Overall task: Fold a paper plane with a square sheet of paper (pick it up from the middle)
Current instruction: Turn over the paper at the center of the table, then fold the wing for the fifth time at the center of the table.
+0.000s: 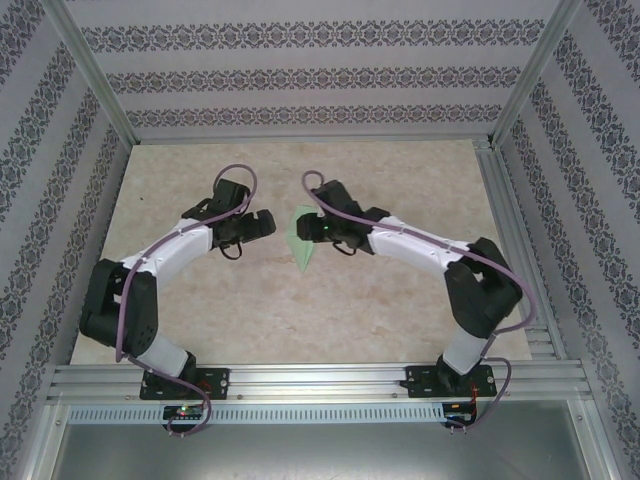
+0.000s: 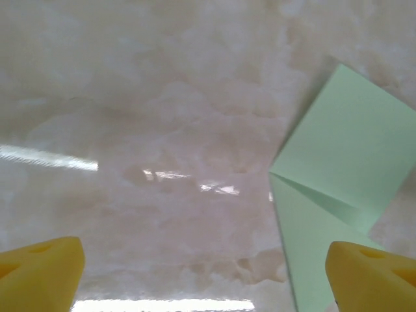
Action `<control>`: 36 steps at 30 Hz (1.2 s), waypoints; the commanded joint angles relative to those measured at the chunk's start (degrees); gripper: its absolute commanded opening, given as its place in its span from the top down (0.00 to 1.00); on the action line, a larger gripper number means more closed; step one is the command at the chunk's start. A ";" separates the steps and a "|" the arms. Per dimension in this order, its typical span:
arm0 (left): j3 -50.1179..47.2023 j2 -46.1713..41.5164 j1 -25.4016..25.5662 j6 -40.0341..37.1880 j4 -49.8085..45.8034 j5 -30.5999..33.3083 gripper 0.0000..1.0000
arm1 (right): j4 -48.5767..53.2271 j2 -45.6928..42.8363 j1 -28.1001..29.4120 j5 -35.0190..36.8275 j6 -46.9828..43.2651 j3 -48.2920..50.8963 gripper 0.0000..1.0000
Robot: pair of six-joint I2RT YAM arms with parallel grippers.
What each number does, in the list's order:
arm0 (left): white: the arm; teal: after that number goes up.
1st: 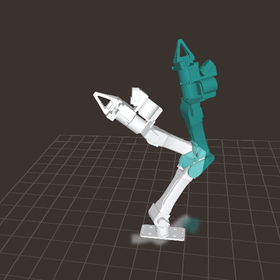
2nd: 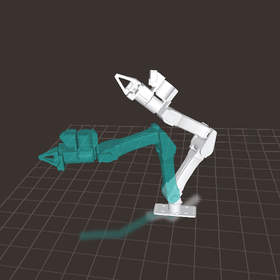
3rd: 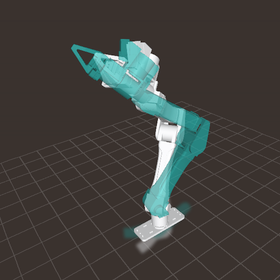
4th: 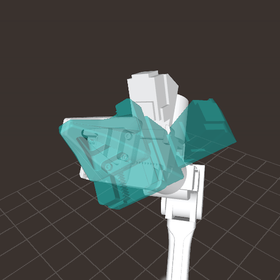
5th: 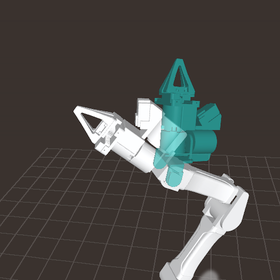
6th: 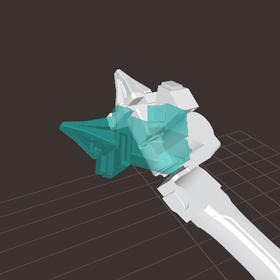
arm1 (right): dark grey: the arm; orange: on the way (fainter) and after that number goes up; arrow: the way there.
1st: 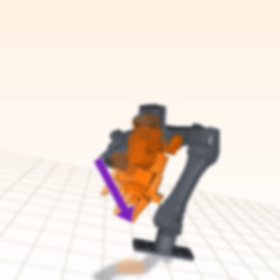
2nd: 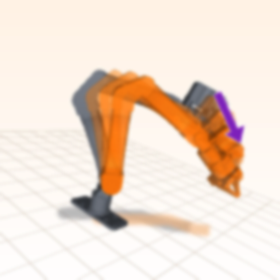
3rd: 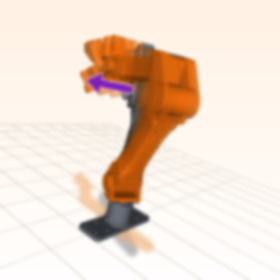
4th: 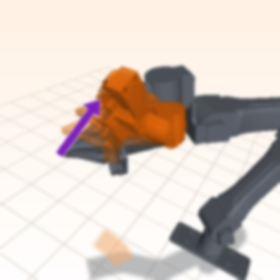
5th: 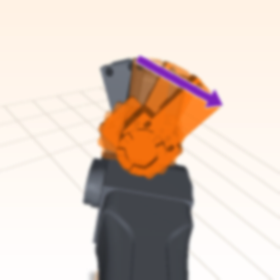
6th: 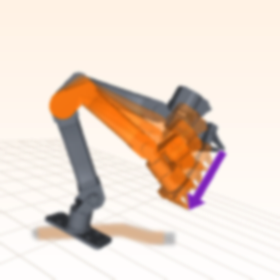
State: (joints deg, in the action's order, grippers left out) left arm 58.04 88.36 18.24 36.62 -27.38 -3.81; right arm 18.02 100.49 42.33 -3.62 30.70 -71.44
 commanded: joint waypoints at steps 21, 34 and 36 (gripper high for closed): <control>-4.48 3.37 -3.96 3.06 13.38 -18.47 0.12 | 3.22 17.84 -3.30 -5.17 -0.64 -6.58 0.67; -0.39 12.58 1.39 4.33 18.74 -26.91 0.33 | -1.92 17.38 -6.30 -9.67 1.59 -1.29 0.77; -0.08 14.10 1.82 5.00 20.22 -27.84 0.35 | -3.05 17.19 -6.66 -10.47 2.02 -0.41 0.78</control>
State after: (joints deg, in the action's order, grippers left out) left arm 56.60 100.79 19.29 40.23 -11.53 -28.56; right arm 16.25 117.34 36.32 -12.40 31.44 -74.28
